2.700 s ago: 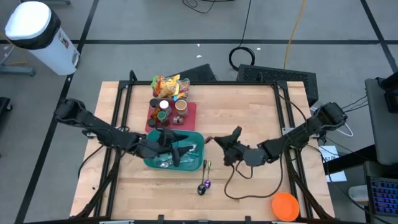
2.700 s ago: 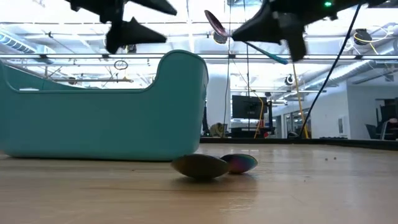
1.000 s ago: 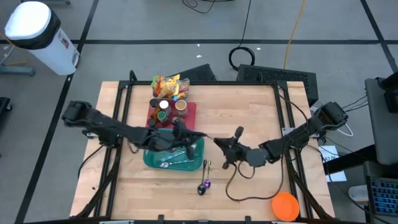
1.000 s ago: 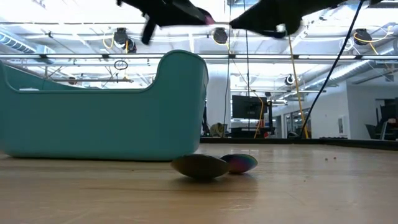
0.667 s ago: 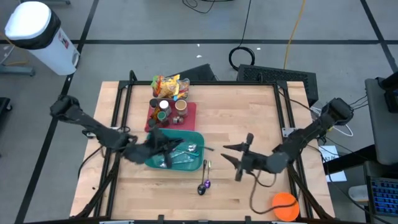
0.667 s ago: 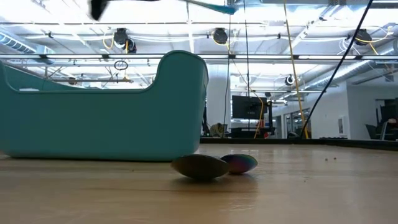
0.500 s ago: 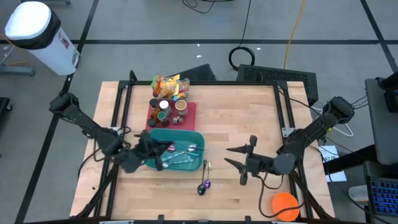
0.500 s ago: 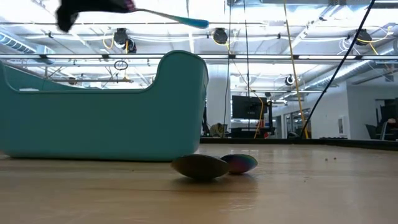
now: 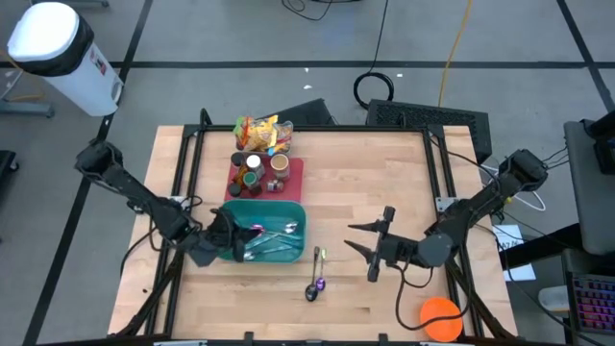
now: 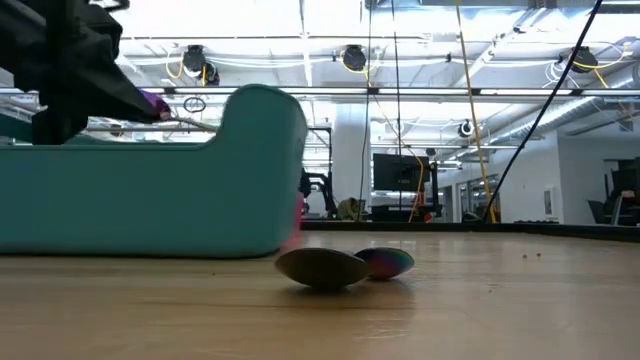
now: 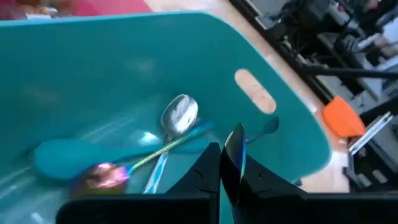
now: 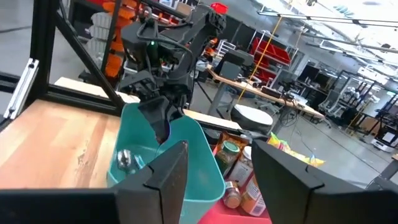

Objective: Pick & Place Food Item
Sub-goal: Put the right violet spoon into the blue bin, then put the violet spoon into the blue bin

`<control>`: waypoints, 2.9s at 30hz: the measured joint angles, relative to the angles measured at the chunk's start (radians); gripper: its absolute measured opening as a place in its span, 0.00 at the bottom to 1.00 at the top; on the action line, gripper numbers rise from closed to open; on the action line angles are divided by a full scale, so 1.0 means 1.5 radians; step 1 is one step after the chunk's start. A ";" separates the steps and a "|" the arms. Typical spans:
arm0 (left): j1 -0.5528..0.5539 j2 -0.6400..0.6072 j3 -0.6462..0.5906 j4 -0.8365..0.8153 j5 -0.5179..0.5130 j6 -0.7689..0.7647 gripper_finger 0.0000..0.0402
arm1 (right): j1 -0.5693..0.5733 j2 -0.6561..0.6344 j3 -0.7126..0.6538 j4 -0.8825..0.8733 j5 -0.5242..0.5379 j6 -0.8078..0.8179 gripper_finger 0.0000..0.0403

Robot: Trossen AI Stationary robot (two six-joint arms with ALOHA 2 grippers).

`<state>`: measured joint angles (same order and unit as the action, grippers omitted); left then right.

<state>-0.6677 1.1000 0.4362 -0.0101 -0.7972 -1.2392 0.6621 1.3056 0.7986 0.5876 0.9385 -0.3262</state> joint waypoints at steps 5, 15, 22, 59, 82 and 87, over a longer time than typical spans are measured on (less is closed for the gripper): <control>0.020 0.000 -0.007 0.009 -0.005 -0.007 0.05 | -0.001 0.000 0.000 -0.010 0.000 0.000 0.43; 0.063 -0.001 -0.007 0.010 -0.008 0.064 0.33 | -0.001 0.000 0.000 -0.026 -0.001 0.001 0.43; 0.091 -0.050 -0.007 0.010 0.007 0.123 0.48 | -0.005 0.009 0.000 -0.028 -0.024 0.028 0.43; 0.096 -0.184 -0.007 0.079 0.003 0.266 0.53 | -0.240 0.401 0.001 0.006 -0.673 0.068 0.37; 0.096 -0.184 -0.007 0.079 -0.009 0.266 0.53 | -0.219 0.380 0.002 -0.211 -0.908 0.330 0.30; 0.096 -0.184 -0.007 0.079 -0.009 0.264 0.53 | -0.169 0.356 0.001 -0.208 -0.857 0.315 0.30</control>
<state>-0.5243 0.8246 0.4259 0.1089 -0.8104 -0.8433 0.4089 1.8391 0.8005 0.2756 -0.3476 0.1460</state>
